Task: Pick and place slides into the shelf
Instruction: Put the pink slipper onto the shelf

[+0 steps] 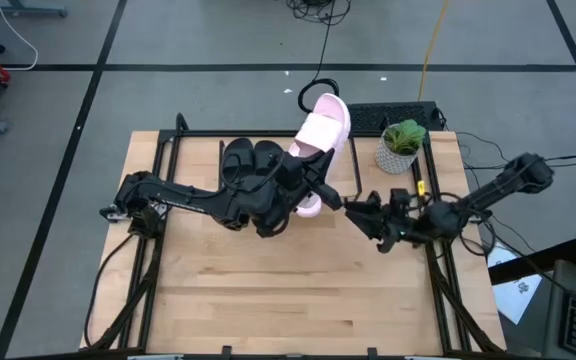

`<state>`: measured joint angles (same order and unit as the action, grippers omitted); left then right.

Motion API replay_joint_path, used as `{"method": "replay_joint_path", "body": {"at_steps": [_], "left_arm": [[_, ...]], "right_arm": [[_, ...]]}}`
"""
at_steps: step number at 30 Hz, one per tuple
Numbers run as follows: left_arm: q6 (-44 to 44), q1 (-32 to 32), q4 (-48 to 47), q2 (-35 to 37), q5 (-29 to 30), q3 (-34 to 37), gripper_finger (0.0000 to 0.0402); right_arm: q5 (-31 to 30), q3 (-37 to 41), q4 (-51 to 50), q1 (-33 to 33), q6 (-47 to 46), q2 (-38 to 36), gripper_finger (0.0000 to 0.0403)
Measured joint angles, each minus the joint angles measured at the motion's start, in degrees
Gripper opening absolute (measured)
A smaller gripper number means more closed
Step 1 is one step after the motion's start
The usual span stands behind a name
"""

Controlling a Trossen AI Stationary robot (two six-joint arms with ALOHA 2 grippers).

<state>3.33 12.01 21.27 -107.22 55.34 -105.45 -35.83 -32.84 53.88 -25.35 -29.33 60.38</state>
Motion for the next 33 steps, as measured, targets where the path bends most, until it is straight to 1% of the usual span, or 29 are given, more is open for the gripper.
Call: {"method": "replay_joint_path", "body": {"at_steps": [2,5,10,13,19,21,29,33], "left_arm": [[-0.4,0.0,0.0,0.0,0.0,0.0,0.0],[-1.4,0.0,-0.1,0.0,0.0,0.0,0.0],[-2.9,0.0,-0.2,0.0,0.0,0.0,0.0],[-3.2,-0.2,-0.1,-0.6,0.0,0.0,0.0],[-2.8,-1.5,-0.4,-1.7,-2.9,0.0,0.0],[-2.7,-1.8,-0.4,-1.7,-3.9,0.0,0.0],[-4.4,-1.9,-0.6,-1.7,-4.2,0.0,0.0],[-5.8,-1.9,-0.7,-1.7,-4.2,0.0,0.0]], "right_arm": [[2.8,0.0,-1.8,2.0,-2.8,0.0,0.0172],[5.6,0.0,-1.6,4.6,-4.7,0.1,0.0177],[5.9,0.0,2.1,7.2,-4.6,0.1,0.0207],[5.9,0.0,2.0,8.4,-5.3,0.2,0.0224],[6.3,-0.3,2.9,10.0,-8.5,1.3,0.0252],[7.8,-1.0,3.1,10.7,-9.3,1.9,0.0262],[12.2,-5.4,3.6,12.6,-10.7,6.0,0.0304],[12.1,-5.3,4.6,12.6,-10.7,7.0,0.0313]]}}
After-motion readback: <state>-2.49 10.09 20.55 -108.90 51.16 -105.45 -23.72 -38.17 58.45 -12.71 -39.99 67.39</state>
